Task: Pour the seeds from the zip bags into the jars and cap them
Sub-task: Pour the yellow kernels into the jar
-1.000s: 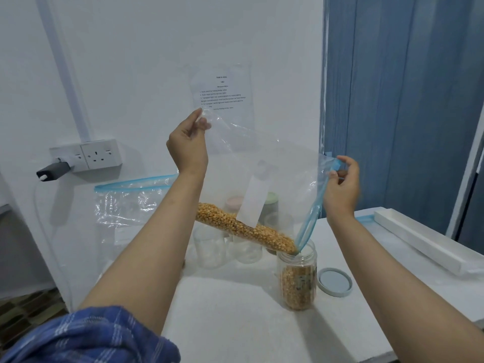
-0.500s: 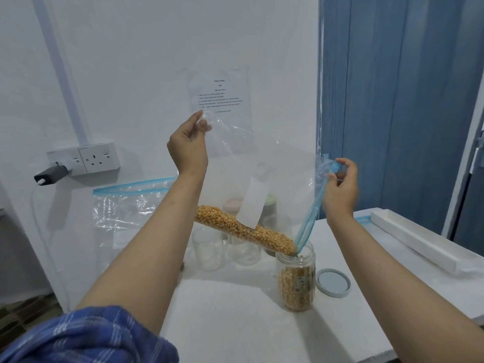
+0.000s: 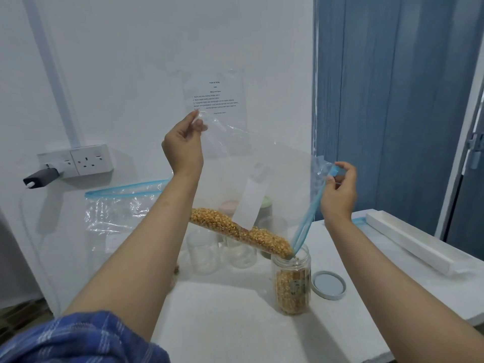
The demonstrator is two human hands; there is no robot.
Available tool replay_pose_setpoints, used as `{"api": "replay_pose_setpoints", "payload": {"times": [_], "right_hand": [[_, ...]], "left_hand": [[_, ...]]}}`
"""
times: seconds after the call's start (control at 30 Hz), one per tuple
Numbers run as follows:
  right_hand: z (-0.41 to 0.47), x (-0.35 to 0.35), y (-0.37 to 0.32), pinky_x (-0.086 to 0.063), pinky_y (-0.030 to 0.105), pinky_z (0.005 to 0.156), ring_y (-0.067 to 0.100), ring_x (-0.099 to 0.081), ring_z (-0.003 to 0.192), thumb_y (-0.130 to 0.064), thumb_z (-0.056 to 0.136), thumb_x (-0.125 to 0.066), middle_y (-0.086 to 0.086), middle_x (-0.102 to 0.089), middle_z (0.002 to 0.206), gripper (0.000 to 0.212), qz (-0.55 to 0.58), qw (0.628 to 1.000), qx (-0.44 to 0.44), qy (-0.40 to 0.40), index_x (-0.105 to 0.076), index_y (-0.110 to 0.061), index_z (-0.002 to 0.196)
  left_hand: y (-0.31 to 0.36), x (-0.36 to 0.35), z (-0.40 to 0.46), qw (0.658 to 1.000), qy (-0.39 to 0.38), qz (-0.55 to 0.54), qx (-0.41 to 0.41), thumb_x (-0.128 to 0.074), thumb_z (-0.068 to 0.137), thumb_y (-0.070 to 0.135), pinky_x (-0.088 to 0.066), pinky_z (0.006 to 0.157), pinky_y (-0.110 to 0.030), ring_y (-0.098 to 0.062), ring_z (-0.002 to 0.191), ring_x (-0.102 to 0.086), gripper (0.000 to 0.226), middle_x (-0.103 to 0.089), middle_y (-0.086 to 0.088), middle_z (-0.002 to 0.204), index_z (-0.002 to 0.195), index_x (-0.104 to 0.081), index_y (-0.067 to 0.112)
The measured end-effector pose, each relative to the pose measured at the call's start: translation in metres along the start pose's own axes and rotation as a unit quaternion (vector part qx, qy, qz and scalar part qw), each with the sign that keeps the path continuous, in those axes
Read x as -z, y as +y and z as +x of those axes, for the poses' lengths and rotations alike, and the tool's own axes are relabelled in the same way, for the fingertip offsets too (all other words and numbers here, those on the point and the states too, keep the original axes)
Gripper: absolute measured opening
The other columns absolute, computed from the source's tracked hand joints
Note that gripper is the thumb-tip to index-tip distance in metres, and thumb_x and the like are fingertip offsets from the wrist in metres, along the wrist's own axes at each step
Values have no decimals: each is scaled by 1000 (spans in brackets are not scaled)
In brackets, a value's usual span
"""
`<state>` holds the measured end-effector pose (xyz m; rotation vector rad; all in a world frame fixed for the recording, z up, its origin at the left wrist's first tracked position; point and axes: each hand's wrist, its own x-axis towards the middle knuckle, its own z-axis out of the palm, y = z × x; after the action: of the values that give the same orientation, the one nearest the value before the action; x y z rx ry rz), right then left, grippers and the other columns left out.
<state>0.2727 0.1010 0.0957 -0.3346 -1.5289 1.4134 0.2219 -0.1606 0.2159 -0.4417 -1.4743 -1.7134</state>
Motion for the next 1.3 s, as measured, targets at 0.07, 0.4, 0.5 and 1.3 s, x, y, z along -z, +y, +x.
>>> {"api": "replay_pose_setpoints", "payload": {"times": [0.07,0.4,0.5,1.3], "right_hand": [[0,2,1,-44,28,71,12,-54,78,-10,103,-45,-12,-52,84,28,0,1000,0,-1,-50,-25,126],[2,5,4,-48,34,78,13,-55,80,-9,103,-46,-11,-52,86,28,-3,1000,1,-1,-50,-25,125],[3,5,6,-48,36,79,10,-54,77,-8,102,-46,-11,-52,84,28,-5,1000,1,2,-51,-25,124],[3,7,7,-52,41,85,6,-55,78,-11,103,-47,-14,-52,88,26,-16,1000,2,-2,-50,-25,124]], "left_hand": [[1,0,-1,1000,-2,0,0,-66,95,17,-53,98,-31,0,82,-70,22,-75,4,84,116,-73,15],[5,-3,-3,1000,-8,7,-2,-66,95,17,-54,97,-28,-1,84,-70,24,-75,1,87,118,-72,14],[5,-4,-4,1000,-10,8,0,-66,95,17,-54,97,-28,-2,84,-70,24,-76,0,88,118,-72,13],[2,-4,-1,1000,-21,14,-11,-65,95,15,-53,95,-23,-1,82,-68,24,-74,5,83,118,-72,13]]}}
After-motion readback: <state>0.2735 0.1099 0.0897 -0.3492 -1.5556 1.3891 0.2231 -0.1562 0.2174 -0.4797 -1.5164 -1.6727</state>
